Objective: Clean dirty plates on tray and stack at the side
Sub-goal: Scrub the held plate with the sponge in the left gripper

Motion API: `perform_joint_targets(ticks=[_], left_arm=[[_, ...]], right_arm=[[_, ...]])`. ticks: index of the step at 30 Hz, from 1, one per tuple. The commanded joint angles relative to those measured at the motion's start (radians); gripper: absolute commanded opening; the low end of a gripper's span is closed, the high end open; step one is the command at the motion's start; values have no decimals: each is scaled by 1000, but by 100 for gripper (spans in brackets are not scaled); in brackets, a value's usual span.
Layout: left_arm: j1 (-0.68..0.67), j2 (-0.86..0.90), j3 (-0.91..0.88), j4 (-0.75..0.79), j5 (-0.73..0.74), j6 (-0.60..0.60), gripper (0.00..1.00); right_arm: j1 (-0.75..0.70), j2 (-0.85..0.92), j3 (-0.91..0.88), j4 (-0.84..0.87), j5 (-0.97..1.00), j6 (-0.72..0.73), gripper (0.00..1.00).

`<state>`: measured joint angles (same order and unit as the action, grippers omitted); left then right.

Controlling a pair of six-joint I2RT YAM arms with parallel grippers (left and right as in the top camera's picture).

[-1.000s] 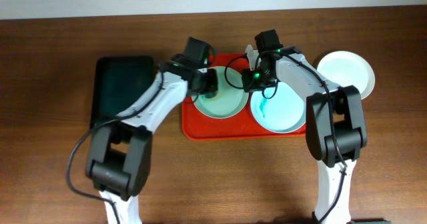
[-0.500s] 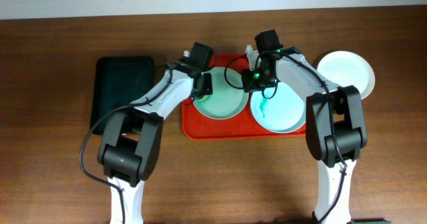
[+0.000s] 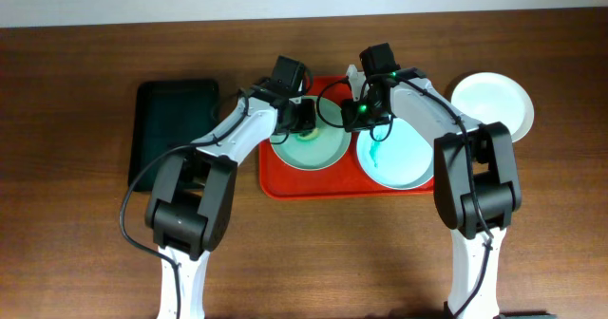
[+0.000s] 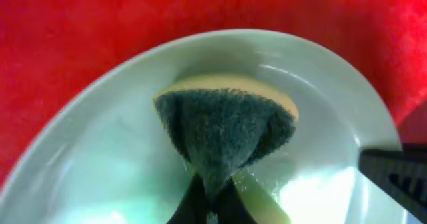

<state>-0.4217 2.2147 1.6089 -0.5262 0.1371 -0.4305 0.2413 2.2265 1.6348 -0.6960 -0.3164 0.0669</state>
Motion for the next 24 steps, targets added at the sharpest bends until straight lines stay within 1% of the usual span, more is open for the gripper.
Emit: perform_joint_targets(ticks=[1,2,4,5,7,8,11,12,15,16,18,19,20,21,22,23,24], left_arm=[[10,35,3,-125,-336,3,0],[10,33,13,-172,-405,3,0],[10,21,54,-261,-479,2,0],[10,-10,113,-340,-482,2,0],[5,-43,160,-389,-455,2,0],[3,-71,171,-396,-391,2,0],[2,-85,151,-391,-25,7,0],[-2,-83,115,-386,32,6,0],[-27,-83,-20,-284,31,7,0],[-35,-83,-74,-218,-8,14,0],[-34,-83,-118,-180,-149,13,0],[-33,-83,-126,-194,-330,13,0],[-31,-90,-118,-220,-465,13,0],[-27,-98,-98,-255,-556,13,0],[-21,-113,-67,-291,-614,13,0],[-13,-138,-32,-314,-628,11,0],[-4,-177,-2,-323,-623,-14,0]], right_arm=[[3,7,-22,-7,40,-6,4],[3,7,-22,-6,40,-6,4],[3,7,-22,-6,40,-6,4],[3,7,-22,-6,40,-6,4],[3,7,-22,-7,40,-6,4],[3,7,-22,-6,40,-6,4],[3,7,-22,-6,40,-6,4],[3,7,-22,-7,40,-6,4],[3,7,-22,-5,40,-6,4],[3,7,-22,-7,40,-6,4],[3,7,-22,-13,40,-6,4],[3,7,-22,-14,40,-6,4],[3,7,-21,-14,40,-6,4],[3,6,-19,-14,40,-6,4],[3,6,-14,-14,40,-6,4],[3,6,-5,-15,40,-10,4],[3,5,11,-23,40,-10,4]])
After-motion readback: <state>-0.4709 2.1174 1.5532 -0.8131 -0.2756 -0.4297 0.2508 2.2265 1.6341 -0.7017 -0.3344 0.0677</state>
